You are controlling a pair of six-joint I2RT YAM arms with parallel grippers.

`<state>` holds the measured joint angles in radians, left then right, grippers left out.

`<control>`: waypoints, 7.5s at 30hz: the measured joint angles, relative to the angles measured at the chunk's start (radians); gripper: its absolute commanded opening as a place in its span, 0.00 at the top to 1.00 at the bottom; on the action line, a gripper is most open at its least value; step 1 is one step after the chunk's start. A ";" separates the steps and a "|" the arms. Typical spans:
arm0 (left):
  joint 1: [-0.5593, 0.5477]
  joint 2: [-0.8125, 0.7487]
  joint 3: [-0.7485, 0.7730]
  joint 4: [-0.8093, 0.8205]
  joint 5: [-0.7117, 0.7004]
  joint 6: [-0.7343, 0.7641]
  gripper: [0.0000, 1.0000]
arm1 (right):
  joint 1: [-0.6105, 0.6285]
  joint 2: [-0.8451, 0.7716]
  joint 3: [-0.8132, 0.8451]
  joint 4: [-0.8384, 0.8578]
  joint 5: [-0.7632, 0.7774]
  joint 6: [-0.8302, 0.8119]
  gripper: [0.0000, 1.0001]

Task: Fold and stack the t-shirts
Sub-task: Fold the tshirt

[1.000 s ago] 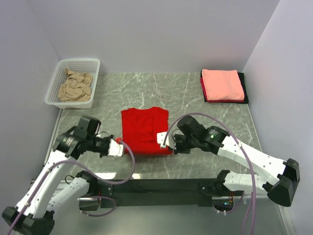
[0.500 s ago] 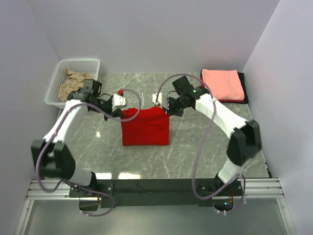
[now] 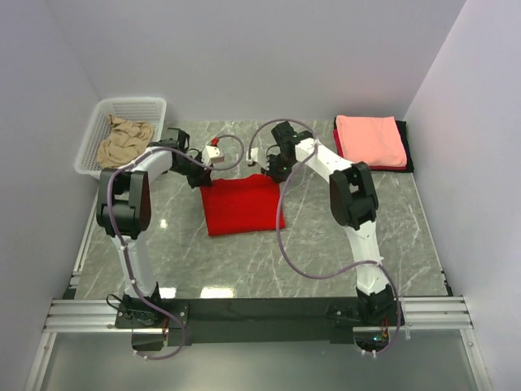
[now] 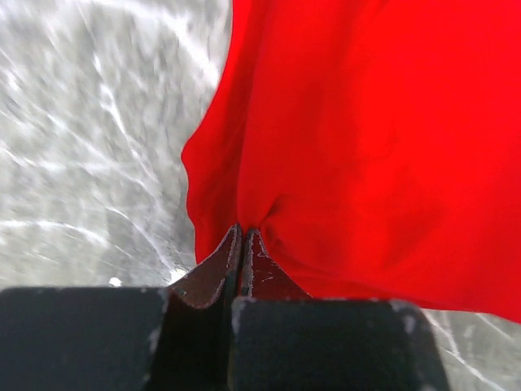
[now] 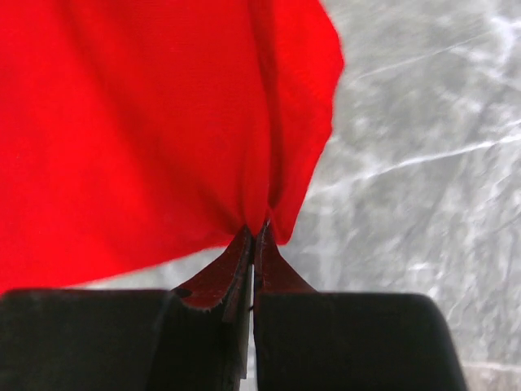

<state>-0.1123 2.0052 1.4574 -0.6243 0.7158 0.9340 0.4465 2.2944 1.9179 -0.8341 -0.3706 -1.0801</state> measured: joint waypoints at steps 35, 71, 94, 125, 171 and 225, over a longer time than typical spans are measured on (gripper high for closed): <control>0.020 -0.359 -0.273 -0.275 0.079 0.227 0.99 | 0.101 -0.312 -0.173 -0.193 -0.086 0.103 1.00; -0.037 0.069 0.134 -0.108 -0.033 -0.192 0.80 | -0.011 -0.044 -0.017 -0.152 -0.006 0.241 0.95; 0.068 -0.162 -0.016 0.252 0.072 -0.921 0.62 | -0.133 -0.130 0.027 0.010 -0.130 0.771 0.64; 0.043 -0.145 -0.240 0.488 0.288 -1.288 0.59 | -0.183 -0.144 -0.182 0.180 -0.484 1.182 0.62; -0.100 -0.032 -0.613 0.727 0.379 -1.543 0.64 | -0.065 -0.135 -0.670 0.551 -0.697 1.514 0.69; -0.757 -0.134 -0.451 0.752 -0.389 -0.331 0.83 | -0.423 -0.496 -0.845 0.433 -0.420 1.499 0.30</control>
<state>-0.8696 1.8713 1.0069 0.1276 0.3264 0.6033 0.0235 1.7981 1.0729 -0.4015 -0.7902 0.4187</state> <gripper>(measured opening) 0.234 0.690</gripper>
